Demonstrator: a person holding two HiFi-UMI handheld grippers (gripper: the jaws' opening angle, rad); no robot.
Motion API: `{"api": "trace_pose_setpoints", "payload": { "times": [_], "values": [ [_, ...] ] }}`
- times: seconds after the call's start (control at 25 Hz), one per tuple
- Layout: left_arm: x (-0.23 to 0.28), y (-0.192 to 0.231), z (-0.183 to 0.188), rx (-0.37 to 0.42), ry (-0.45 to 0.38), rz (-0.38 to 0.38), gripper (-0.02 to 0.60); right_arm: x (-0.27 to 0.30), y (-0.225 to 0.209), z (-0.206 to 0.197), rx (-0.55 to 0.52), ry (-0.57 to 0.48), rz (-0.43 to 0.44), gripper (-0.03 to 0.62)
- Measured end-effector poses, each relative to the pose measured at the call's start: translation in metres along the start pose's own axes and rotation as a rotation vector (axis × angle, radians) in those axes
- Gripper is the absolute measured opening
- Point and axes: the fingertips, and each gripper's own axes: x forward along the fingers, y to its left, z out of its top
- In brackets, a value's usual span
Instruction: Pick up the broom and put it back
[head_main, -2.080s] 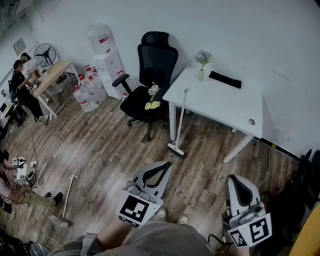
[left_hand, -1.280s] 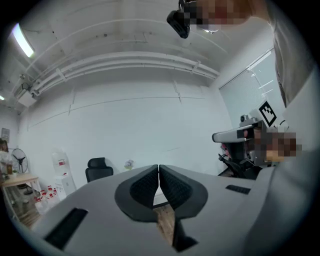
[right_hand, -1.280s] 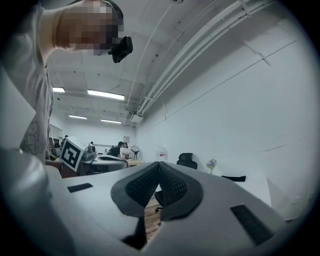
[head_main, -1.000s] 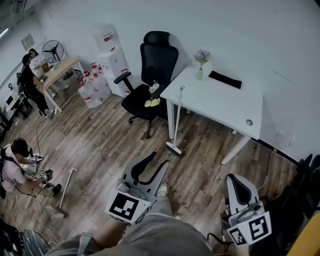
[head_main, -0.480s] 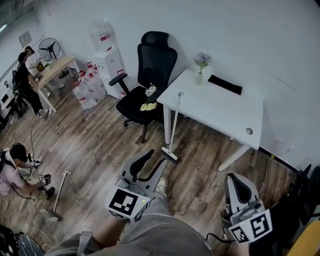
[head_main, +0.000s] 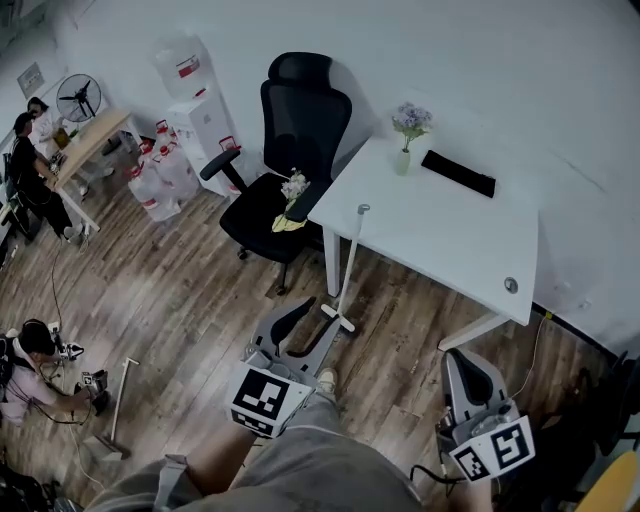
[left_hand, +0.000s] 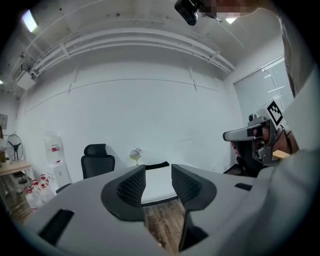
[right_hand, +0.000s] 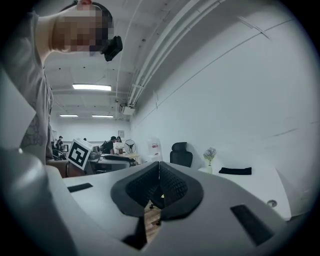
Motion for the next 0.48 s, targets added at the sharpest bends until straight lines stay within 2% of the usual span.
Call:
{"api": "trace_pose_setpoints", "payload": {
  "times": [0.28,0.48],
  "values": [
    [0.079,0.073,-0.013,0.001,0.065,-0.052,0.178,0.110,-0.034,-0.003,0.024,0.066,-0.015,0.031],
    [0.127,0.120,-0.023,-0.014,0.085,-0.059,0.178,0.176,-0.057,-0.008,0.029,0.094,-0.040,0.031]
  ]
}}
